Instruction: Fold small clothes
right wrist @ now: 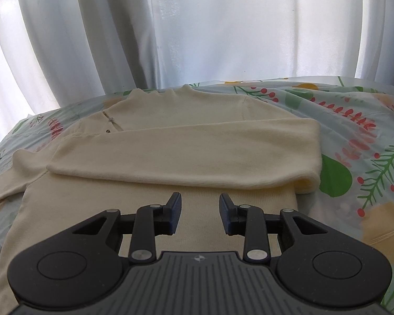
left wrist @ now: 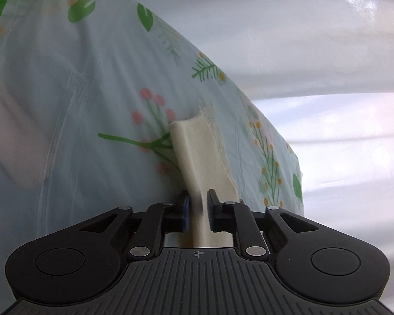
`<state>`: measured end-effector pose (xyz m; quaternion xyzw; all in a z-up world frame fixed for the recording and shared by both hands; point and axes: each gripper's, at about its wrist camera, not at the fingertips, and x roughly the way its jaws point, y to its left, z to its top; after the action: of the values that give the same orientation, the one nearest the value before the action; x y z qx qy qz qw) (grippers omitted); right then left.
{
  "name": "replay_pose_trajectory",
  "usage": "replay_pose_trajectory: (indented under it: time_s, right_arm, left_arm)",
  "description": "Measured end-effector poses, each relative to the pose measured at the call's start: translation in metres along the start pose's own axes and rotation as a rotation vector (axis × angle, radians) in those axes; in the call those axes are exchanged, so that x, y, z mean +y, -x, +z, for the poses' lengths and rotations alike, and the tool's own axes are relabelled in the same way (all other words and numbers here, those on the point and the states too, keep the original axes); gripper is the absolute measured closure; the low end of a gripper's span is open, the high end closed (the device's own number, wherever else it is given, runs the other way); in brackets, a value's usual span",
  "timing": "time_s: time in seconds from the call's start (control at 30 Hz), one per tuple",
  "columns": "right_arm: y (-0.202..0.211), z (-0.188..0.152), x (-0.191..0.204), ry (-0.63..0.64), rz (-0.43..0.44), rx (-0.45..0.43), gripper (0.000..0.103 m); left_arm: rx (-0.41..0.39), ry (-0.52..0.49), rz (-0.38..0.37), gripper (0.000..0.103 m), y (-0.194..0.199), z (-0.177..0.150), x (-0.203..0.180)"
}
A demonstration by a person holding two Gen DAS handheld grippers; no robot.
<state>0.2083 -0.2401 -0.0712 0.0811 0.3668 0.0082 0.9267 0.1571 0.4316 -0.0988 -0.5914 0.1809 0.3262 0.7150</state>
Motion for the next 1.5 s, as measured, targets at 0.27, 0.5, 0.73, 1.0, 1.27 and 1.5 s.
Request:
replay_pose_trajectory:
  time_s: [0.27, 0.5, 0.73, 1.0, 1.27, 1.5]
  right_arm:
    - [0.005, 0.001, -0.008, -0.007, -0.015, -0.013, 0.072]
    - [0.012, 0.000, -0.011, -0.017, -0.016, -0.026, 0.072]
    - [0.017, 0.000, -0.011, -0.025, 0.000, -0.038, 0.072]
    - [0.009, 0.017, -0.010, -0.068, 0.112, -0.009, 0.072]
    - [-0.052, 0.045, 0.047, -0.041, 0.386, 0.130, 0.056]
    - [-0.101, 0.054, 0.086, -0.086, 0.457, 0.209, 0.056]
  left_arm:
    - [-0.049, -0.256, -0.087, 0.095, 0.024, -0.019, -0.041]
    - [0.038, -0.862, -0.444, 0.095, 0.082, -0.144, -0.150]
    - [0.360, -1.215, -0.673, 0.072, 0.096, -0.310, -0.177]
    - [0.503, -1.262, -0.424, 0.074, 0.059, -0.339, -0.120]
    - [0.438, -1.194, -0.295, 0.074, 0.044, -0.307, -0.112]
    - [0.410, -1.169, -0.189, 0.075, 0.031, -0.286, -0.106]
